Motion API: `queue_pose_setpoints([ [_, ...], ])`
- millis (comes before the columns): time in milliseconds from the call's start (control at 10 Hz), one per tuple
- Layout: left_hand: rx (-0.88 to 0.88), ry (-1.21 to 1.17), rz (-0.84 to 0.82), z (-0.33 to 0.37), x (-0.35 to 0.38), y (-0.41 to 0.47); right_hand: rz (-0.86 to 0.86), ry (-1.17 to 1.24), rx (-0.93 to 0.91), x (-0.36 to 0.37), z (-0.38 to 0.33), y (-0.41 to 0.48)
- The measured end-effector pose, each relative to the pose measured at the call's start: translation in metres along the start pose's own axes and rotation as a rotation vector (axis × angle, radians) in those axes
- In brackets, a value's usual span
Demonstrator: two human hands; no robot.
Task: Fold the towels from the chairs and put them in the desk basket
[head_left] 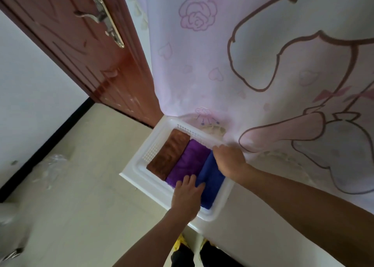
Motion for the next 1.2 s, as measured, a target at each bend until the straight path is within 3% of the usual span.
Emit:
queue_pose_setpoints([
  [100,0.002,-0.007,-0.020,-0.004,0.002,0.003,0.143,-0.053,-0.209,0.002,-0.014,-0.014],
  [300,0.001,0.000,-0.094,-0.009,0.008,-0.004,-0.254,-0.026,-0.217,0.059,-0.010,-0.031],
  [400,0.008,-0.003,-0.157,-0.010,0.011,-0.010,-0.332,-0.040,-0.197,0.065,-0.017,-0.031],
  [600,0.054,-0.001,-0.211,-0.013,0.007,-0.014,-0.282,-0.067,-0.163,0.057,-0.018,-0.033],
  [700,0.112,-0.009,-0.199,-0.019,-0.002,-0.018,-0.135,-0.106,-0.089,0.044,-0.014,-0.042],
  [800,0.170,-0.011,-0.106,-0.040,-0.014,-0.023,-0.110,-0.147,-0.047,0.044,-0.011,-0.062],
  [1000,0.270,0.000,0.220,-0.096,-0.048,-0.016,-0.267,-0.134,0.127,0.051,-0.007,-0.078],
  [1100,0.254,0.071,0.270,-0.131,-0.061,-0.014,-0.351,-0.131,0.208,0.043,-0.015,-0.078],
  [1200,0.175,0.126,0.204,-0.165,-0.051,-0.009,-0.264,0.011,0.342,0.011,-0.023,-0.068],
])
Point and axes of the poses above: each hand's wrist, its own y-axis towards the middle knuckle, its own x-axis out of the palm, z = x × y, the point moved 7 cm from there along y, towards the middle knuckle, and after that the axes turned 12 degrees about z, right-handed, at the moved point
